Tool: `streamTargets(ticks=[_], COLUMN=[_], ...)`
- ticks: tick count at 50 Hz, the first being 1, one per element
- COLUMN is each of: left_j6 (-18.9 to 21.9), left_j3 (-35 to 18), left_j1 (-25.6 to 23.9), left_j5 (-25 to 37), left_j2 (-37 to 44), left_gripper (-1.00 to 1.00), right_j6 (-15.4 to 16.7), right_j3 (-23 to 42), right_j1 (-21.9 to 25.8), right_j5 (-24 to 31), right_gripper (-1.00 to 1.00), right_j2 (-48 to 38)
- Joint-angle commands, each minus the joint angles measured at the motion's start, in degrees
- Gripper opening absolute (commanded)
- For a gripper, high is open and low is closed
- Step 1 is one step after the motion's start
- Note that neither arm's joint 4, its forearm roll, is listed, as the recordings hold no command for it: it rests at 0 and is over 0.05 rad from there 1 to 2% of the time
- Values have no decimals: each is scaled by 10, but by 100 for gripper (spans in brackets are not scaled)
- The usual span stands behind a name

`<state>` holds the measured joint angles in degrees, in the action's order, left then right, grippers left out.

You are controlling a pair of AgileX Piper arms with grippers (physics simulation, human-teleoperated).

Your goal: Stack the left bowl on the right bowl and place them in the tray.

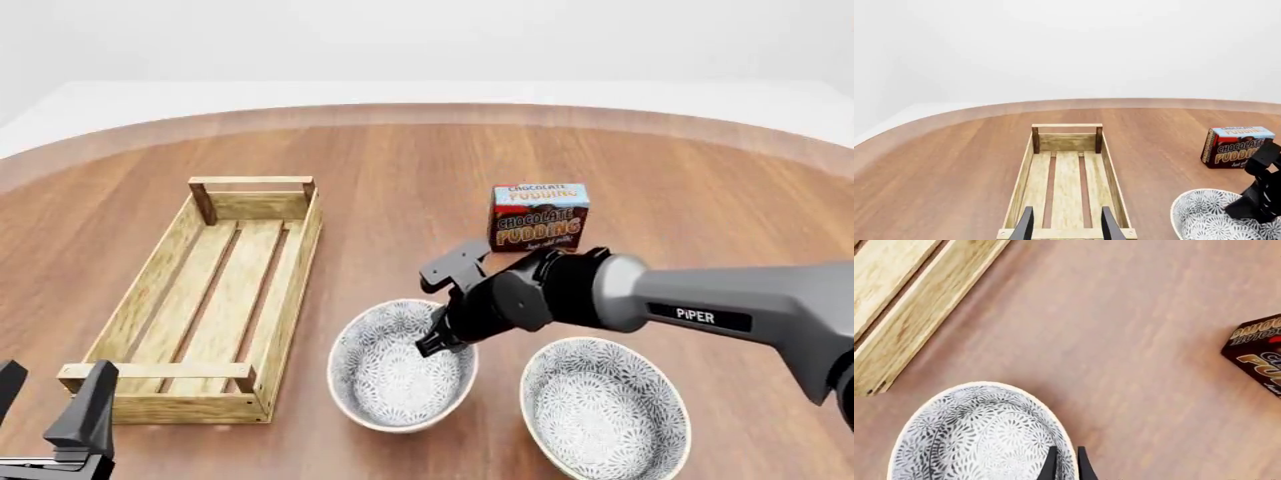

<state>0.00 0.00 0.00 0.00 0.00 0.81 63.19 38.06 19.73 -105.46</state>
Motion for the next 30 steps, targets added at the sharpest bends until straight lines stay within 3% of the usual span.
streamTargets(ticks=[1,21,30], left_j6=[0,0,0], left_j3=[0,0,0], left_j1=[0,0,0], left_j5=[0,0,0], left_j2=[0,0,0], left_gripper=[100,100,100], right_j6=[2,-6,-21], right_j3=[9,79,110], right_j1=[-3,9,-22], right_j5=[22,94,114], right_gripper=[-100,-100,-100], right_j2=[28,165,245])
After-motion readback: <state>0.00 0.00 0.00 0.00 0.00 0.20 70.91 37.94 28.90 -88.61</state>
